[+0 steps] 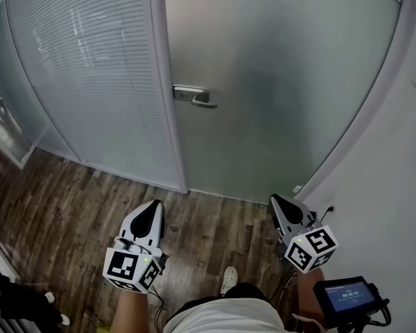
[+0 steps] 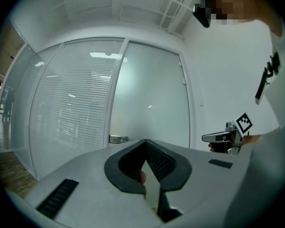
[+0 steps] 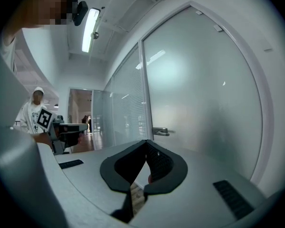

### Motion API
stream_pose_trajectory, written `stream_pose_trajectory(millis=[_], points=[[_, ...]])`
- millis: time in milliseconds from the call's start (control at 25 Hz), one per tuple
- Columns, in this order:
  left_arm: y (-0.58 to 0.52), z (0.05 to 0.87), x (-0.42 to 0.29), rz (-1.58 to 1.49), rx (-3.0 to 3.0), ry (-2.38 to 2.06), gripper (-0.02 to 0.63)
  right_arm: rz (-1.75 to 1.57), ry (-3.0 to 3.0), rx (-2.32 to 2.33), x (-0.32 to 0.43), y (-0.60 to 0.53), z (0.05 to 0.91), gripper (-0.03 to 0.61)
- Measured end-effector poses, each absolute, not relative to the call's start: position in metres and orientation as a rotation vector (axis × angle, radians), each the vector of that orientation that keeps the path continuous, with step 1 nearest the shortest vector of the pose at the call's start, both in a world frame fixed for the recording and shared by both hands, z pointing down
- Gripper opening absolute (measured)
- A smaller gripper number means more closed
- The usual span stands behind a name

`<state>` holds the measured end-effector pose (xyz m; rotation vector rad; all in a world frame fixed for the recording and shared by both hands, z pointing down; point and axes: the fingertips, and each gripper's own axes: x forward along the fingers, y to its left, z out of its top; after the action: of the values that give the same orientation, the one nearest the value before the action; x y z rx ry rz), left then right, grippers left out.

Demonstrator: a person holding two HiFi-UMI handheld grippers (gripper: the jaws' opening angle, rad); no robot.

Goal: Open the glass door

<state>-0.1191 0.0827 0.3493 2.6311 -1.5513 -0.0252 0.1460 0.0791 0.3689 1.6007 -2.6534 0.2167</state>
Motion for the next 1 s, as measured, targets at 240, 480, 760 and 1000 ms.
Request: stream_pose_trajectory(millis=[240,480,760,1000], points=[[0.02,0.353,-0.085,-0.017,2.58,-1.597,0.0,0.233,-2.697,1.524,0.175,0.001,0.371,0.002],[-0.018,0.353,-0.069,0.006,2.558,-1.608,0.0,0.263,-2.725,1.461,0.181,-0.043,0.375,0.002],[-0.084,0.341,-0.081,-0.012,2.562,-1.573,0.0,0.262,-2.689,1.449,0.164,-0.101,0.359,0.002],[-0.151,0.336,-0.115,-0.056,2.586,-1.537,0.0,0.224,-2.656,1.501,0.136,-0.154,0.344,0.002]])
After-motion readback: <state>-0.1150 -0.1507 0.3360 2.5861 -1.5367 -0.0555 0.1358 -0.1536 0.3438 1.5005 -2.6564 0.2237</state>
